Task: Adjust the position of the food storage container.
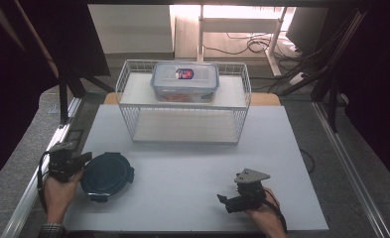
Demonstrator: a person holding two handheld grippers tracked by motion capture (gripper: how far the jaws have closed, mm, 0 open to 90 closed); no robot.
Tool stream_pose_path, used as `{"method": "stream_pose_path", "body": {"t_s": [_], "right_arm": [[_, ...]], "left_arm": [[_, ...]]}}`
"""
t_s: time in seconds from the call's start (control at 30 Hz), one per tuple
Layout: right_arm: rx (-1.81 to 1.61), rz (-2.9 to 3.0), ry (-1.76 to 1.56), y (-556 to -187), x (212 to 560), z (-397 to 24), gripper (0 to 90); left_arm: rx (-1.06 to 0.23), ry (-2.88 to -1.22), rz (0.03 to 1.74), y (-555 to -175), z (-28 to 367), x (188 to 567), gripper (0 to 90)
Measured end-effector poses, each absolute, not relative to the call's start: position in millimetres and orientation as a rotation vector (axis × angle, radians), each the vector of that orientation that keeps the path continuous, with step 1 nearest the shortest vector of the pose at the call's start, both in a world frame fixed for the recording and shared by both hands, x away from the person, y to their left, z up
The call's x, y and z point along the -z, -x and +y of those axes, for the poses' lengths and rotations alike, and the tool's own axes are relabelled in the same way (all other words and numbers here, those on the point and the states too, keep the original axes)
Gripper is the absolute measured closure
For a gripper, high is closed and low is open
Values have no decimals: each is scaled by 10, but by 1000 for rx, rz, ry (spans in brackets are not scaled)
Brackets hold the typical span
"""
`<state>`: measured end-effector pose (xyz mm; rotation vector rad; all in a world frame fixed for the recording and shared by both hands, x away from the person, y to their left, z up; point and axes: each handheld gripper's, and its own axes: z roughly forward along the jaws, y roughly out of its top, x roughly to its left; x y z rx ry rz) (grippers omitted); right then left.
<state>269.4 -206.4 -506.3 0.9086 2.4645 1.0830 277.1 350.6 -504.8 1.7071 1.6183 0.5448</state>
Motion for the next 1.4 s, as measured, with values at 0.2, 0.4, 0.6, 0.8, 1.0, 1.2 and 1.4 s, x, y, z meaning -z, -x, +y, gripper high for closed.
{"method": "stream_pose_path", "body": {"t_s": [0.2, 0.4, 0.6, 0.8, 1.0, 1.2, 1.4], "right_arm": [[-1062, 2456, -936, -2706, 5067, -2093, 15], [-1037, 2459, -928, -2698, 5071, -2080, 16], [-1031, 2461, -933, -2707, 5082, -2077, 16], [-1021, 2466, -933, -2708, 5091, -2069, 16], [-1024, 2466, -939, -2711, 5092, -2075, 17], [-1023, 2480, -964, -2718, 5110, -2069, 21], [-1028, 2522, -1000, -2713, 5126, -2035, 0]], "left_arm": [[-498, -1671, 1699, -2544, 3718, 5153, 894], [-453, -1741, 1706, -2440, 3551, 5192, 896], [-422, -1760, 1716, -2438, 3471, 5228, 897], [-379, -1804, 1668, -2476, 3258, 5216, 898], [-300, -1830, 1600, -2532, 3034, 5212, 897], [-223, -1854, 1537, -2576, 2811, 5213, 897], [-203, -1910, 1474, -2625, 2513, 5201, 897]]}}
